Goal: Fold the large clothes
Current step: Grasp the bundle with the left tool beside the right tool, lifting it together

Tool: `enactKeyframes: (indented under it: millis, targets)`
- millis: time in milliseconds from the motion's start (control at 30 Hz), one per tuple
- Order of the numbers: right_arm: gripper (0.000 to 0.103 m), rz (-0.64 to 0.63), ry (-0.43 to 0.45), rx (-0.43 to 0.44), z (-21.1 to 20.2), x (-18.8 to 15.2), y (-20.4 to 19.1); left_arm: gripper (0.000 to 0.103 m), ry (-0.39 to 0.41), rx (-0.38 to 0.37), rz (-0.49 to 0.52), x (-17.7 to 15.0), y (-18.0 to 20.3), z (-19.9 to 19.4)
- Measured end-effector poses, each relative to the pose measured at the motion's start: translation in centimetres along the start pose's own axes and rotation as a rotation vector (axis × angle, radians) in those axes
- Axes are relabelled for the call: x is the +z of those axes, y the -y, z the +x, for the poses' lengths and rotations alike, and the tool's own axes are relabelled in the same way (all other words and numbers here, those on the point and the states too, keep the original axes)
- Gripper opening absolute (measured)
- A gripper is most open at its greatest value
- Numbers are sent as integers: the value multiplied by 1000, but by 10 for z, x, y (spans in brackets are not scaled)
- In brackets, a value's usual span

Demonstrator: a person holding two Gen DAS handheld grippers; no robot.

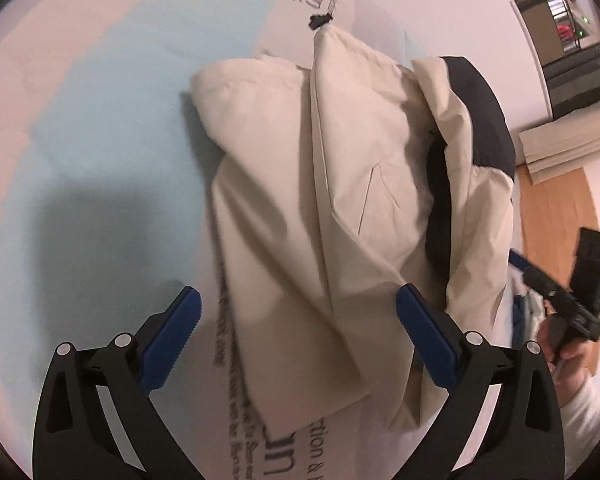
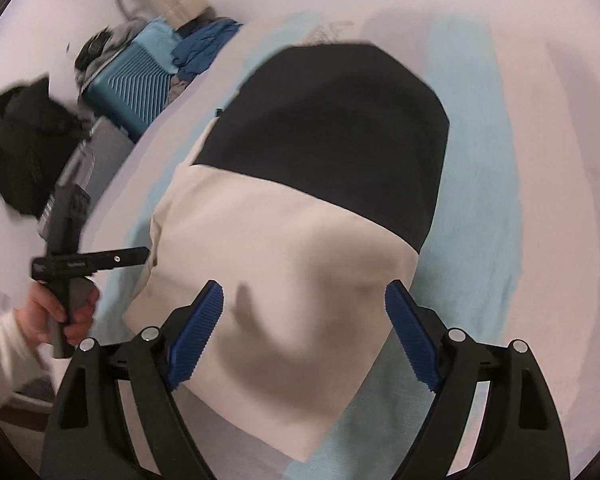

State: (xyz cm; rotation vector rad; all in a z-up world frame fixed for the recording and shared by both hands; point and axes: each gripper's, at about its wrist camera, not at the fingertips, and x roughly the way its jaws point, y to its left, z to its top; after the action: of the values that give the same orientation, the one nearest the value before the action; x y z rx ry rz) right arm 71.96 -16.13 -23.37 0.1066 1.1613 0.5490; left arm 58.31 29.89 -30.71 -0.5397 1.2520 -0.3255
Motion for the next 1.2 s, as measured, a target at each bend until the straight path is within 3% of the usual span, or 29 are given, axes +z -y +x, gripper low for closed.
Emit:
enactKeyframes:
  millis: [100, 267, 600, 800, 1067, 1200]
  targets:
    - [80, 101, -33, 66, 10, 6, 28, 96, -30, -38, -29, 12, -5, 13]
    - [80, 157, -78, 130, 26, 8, 53, 96, -59, -94, -86, 25, -14, 27]
    - [86, 278, -123, 273, 55, 4, 84, 97, -91, -119, -84, 36, -14, 52]
    - [88, 316, -119, 309, 63, 6, 91, 97, -105, -154, -48, 42, 4, 65]
    - [87, 295, -88, 315, 61, 10, 82, 96, -101, -107, -14, 42, 21, 83]
    - [85, 242, -51, 280, 51, 11, 68, 95, -87, -42, 26, 47, 37, 84]
